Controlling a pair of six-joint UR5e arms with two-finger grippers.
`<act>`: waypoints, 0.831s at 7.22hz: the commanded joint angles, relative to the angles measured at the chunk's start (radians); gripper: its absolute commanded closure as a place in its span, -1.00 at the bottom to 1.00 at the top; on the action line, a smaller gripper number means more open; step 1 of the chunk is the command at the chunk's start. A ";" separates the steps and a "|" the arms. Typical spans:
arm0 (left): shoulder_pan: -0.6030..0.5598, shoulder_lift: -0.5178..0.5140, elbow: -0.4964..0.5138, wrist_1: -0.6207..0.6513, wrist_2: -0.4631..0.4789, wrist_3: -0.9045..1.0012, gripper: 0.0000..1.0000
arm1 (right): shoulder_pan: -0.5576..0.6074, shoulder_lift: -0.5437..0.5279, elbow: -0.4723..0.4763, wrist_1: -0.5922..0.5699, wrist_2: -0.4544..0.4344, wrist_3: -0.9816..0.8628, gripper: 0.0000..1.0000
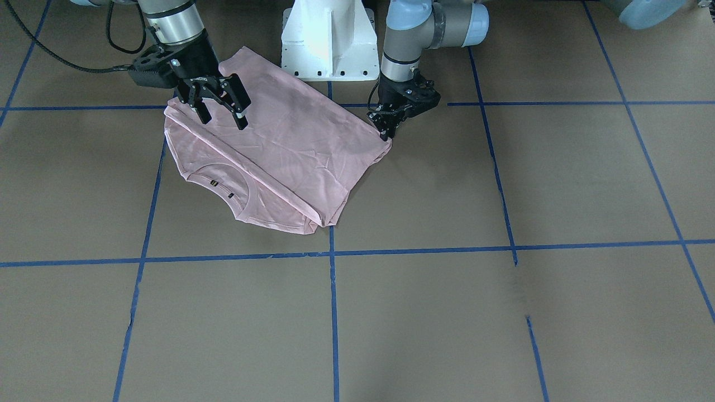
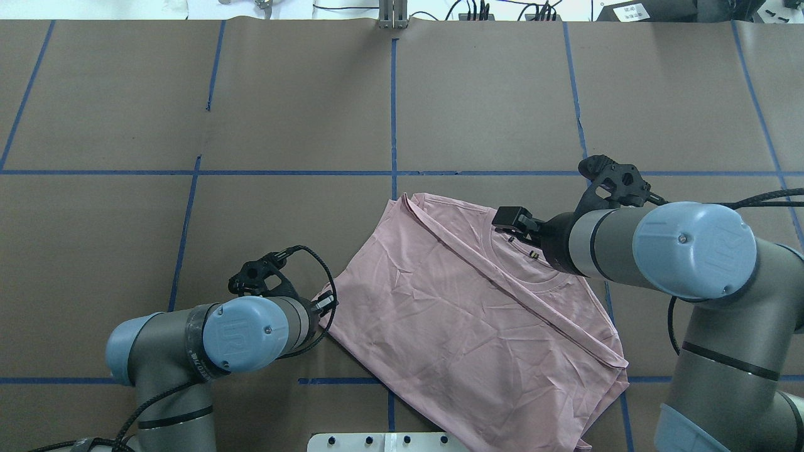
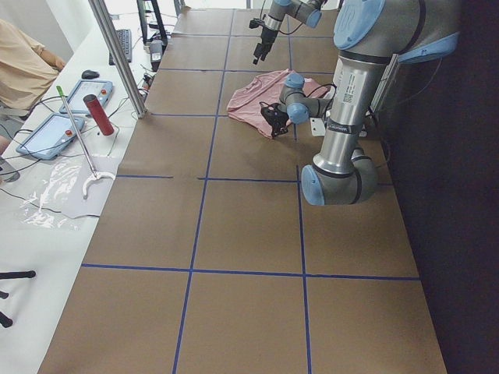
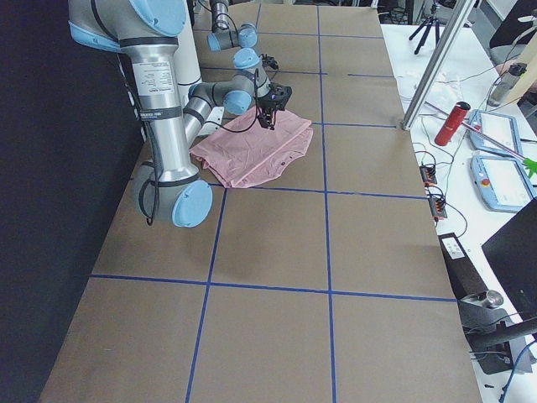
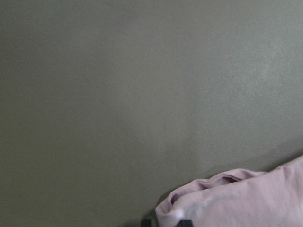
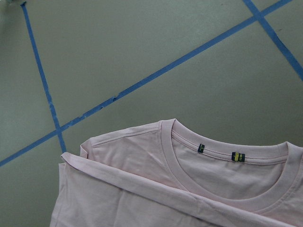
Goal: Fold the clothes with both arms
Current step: 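Move the right gripper to the collar while the left gripper approaches the shirt edge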
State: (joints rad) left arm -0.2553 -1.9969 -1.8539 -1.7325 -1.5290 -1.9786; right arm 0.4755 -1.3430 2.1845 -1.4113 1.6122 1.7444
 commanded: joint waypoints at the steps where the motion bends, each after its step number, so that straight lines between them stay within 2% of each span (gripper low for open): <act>1: -0.012 0.001 0.001 0.001 0.001 0.003 1.00 | 0.000 -0.001 -0.003 0.000 0.000 0.001 -1.00; 3: -0.053 0.000 -0.028 0.049 0.000 0.045 1.00 | 0.002 -0.001 0.001 0.000 0.002 0.001 -1.00; 4: -0.100 0.000 -0.030 0.063 0.003 0.128 1.00 | 0.002 -0.002 0.000 -0.002 0.014 0.003 -1.00; 5: -0.145 -0.003 -0.015 0.054 0.027 0.195 1.00 | 0.003 -0.002 -0.002 -0.009 0.009 0.003 -1.00; 6: -0.232 -0.054 0.049 0.004 0.041 0.269 1.00 | 0.005 -0.013 -0.009 -0.014 0.011 0.003 -1.00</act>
State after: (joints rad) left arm -0.4004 -2.0116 -1.8568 -1.6909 -1.5066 -1.7975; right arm 0.4785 -1.3478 2.1816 -1.4189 1.6218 1.7470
